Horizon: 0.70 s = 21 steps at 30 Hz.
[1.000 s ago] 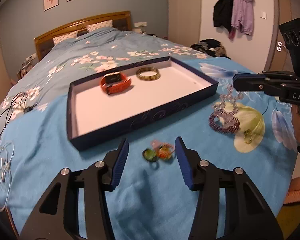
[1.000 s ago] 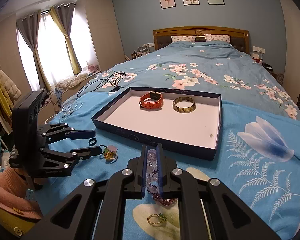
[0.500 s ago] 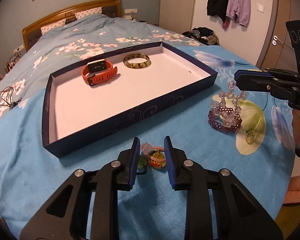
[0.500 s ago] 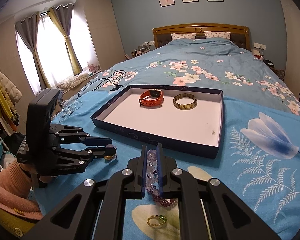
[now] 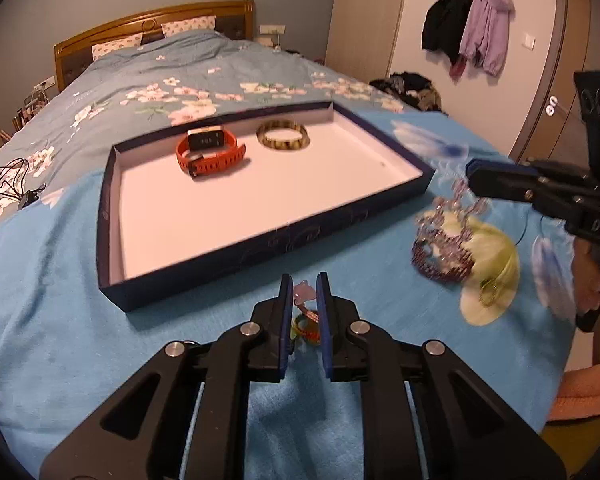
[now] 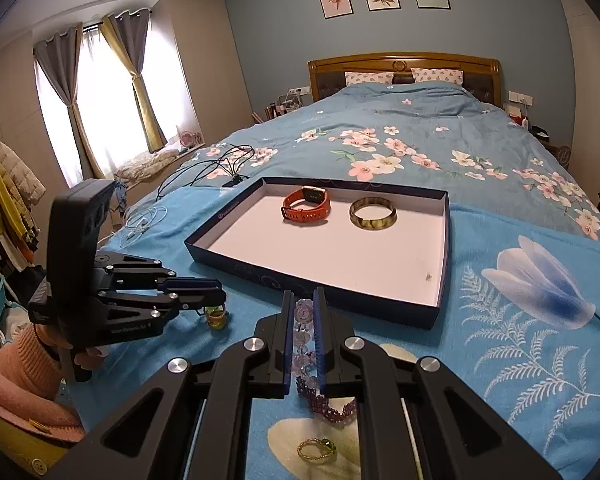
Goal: Organize jewelry
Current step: 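Grasp the pink charm ring with the left gripper while the right gripper lifts the crystal bracelet, then lower both held pieces into the box and open both grippers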
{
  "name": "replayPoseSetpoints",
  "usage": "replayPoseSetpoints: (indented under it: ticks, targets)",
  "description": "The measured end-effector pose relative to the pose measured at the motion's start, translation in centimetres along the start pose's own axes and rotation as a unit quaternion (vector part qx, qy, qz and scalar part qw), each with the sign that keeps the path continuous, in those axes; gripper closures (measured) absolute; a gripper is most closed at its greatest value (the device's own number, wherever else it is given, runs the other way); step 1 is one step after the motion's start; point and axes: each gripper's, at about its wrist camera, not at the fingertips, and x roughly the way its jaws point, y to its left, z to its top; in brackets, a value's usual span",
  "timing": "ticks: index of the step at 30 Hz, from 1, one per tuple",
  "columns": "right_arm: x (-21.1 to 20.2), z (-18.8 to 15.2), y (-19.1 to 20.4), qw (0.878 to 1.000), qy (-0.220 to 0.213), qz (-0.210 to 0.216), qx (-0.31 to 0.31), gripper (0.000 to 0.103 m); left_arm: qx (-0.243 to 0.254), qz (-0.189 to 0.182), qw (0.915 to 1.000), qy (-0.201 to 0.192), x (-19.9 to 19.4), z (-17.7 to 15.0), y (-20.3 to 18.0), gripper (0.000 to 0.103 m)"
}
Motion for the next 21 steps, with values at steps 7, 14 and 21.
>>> replayPoseSetpoints:
  ticks: [7,14,21]
  targets:
    - [0.0,0.7,0.3,1.0,-0.006,-0.001,-0.007,0.095,-0.015,-0.003,0.9991,-0.039,-2.5,1.2,0.6,0.091]
    - [-0.1,2.0,0.5,1.0,-0.017,0.002,-0.017,0.095,-0.016,0.008,0.9979,-0.062,-3.6,2.6,0.9,0.091]
    - [0.1,3.5,0.2,0.999,-0.03,0.011,-0.018,0.095,-0.015,0.019,0.9972,-0.07,-3.7,3.5,1.1,0.091]
